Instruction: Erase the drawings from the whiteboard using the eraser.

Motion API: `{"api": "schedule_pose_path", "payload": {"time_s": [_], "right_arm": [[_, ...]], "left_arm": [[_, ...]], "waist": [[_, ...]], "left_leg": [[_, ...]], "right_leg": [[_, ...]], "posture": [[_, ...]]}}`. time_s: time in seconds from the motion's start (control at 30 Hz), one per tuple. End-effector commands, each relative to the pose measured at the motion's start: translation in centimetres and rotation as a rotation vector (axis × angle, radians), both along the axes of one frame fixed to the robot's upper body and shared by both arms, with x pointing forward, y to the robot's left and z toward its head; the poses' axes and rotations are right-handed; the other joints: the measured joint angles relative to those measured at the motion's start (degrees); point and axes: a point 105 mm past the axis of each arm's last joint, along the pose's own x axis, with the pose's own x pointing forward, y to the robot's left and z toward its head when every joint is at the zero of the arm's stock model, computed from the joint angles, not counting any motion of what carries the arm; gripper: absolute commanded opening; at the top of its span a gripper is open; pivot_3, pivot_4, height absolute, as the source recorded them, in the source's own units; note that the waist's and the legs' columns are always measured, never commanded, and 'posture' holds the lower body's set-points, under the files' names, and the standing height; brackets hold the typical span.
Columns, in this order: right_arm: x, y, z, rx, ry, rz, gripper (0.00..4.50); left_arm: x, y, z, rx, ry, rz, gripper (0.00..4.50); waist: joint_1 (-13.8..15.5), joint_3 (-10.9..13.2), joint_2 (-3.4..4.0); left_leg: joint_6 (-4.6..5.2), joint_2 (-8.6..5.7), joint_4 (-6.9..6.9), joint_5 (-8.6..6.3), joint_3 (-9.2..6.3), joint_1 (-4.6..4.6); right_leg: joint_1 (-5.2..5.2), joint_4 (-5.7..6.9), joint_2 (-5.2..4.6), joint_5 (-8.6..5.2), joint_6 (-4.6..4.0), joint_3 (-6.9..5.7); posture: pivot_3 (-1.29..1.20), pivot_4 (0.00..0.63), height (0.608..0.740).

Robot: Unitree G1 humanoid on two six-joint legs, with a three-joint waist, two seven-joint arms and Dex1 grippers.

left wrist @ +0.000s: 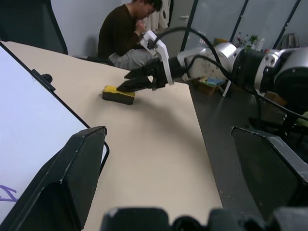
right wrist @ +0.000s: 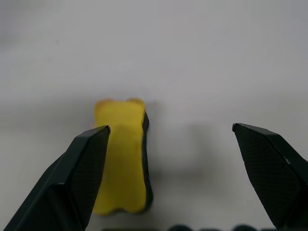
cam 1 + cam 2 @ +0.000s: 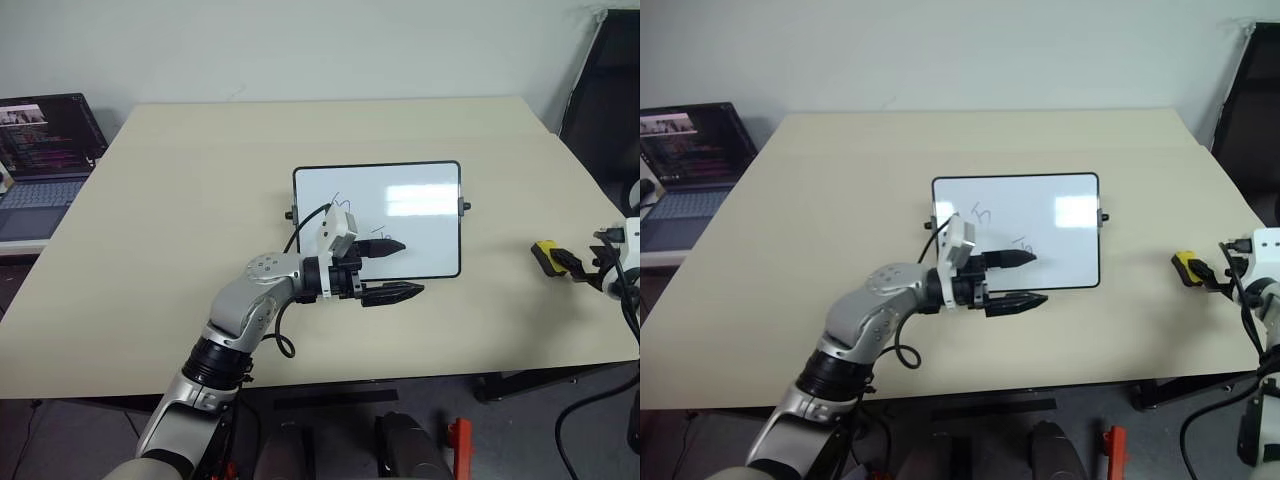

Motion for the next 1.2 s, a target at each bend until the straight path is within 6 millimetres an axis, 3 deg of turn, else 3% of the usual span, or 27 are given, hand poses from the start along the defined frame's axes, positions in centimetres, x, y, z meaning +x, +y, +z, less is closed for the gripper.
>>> {"api": "schedule_pose_path", "payload": {"time_s": [0.03, 0.53, 0.67, 0.9, 0.97, 1.03, 1.13, 1.2], "right_arm": [[0.2, -0.4, 1.5, -0.027, -0.032, 0.012, 4.47], [0.4, 0.6, -0.5, -0.027, 0.069, 0.055, 4.47], [0.5, 0.8, -0.8, -0.023, 0.071, 0.058, 3.64], [0.6, 0.9, -0.6, -0.019, 0.050, 0.048, 1.11], [0.5, 0.9, -0.6, -0.021, 0.043, 0.051, 1.01], [0.5, 0.9, 0.5, -0.020, -0.003, 0.060, 1.01], [0.5, 1.6, 4.6, -0.033, -0.137, 0.089, 1.01], [0.2, 4.9, 9.0, -0.023, -0.283, 0.210, 1.01]], "left_arm": [[-0.3, 0.1, 1.1, -0.023, -0.046, 0.001, 4.50], [-0.8, 0.1, 0.0, 0.013, -0.034, 0.019, 4.50], [-0.9, 0.2, 0.1, 0.012, -0.031, 0.026, 4.50], [-0.7, 0.2, 0.0, 0.018, -0.034, 0.035, 4.50], [-0.7, 0.2, 0.0, 0.021, -0.033, 0.036, 4.50], [-0.5, 0.4, 0.1, 0.023, -0.040, 0.040, 4.50], [0.1, 1.2, 0.4, 0.027, -0.068, 0.075, 4.50], [0.7, 2.7, 0.8, 0.024, -0.095, 0.124, 4.50]], "waist": [[0.15, 0.00, 0.00], [0.17, 0.00, 0.00], [0.17, 0.00, 0.00], [0.17, 0.00, 0.00], [0.17, 0.00, 0.00], [0.18, 0.00, 0.00], [0.15, 0.00, 0.02], [0.04, 0.00, 0.03]], "left_leg": [[0.00, 0.00, 0.00, 0.00, -0.01, -0.01], [-0.01, 0.00, 0.00, 0.00, 0.01, -0.03], [-0.01, -0.01, 0.00, 0.00, 0.01, -0.03], [-0.01, 0.00, 0.00, 0.00, 0.01, -0.03], [-0.01, -0.01, 0.00, 0.00, 0.01, -0.03], [-0.01, -0.01, 0.00, 0.00, 0.01, -0.03], [-0.01, -0.01, 0.00, 0.00, 0.01, -0.04], [-0.01, 0.00, -0.01, 0.00, -0.02, -0.04]], "right_leg": [[0.00, -0.01, 0.00, 0.00, 0.00, -0.01], [0.00, -0.03, -0.03, 0.00, 0.00, -0.01], [0.00, -0.03, -0.03, 0.00, 0.00, -0.01], [0.00, -0.03, -0.03, 0.00, 0.00, -0.01], [0.00, -0.03, -0.03, 0.00, 0.00, -0.01], [0.00, -0.03, -0.03, 0.00, 0.00, -0.01], [0.00, -0.02, -0.03, 0.00, 0.00, 0.00], [-0.01, 0.00, -0.03, 0.00, 0.00, -0.01]], "posture": [[0.00, 0.150, 0.740], [0.00, 0.150, 0.740], [0.00, 0.150, 0.740], [0.00, 0.150, 0.740], [0.00, 0.150, 0.740], [0.00, 0.150, 0.740], [0.00, 0.150, 0.740], [0.00, 0.150, 0.740]]}}
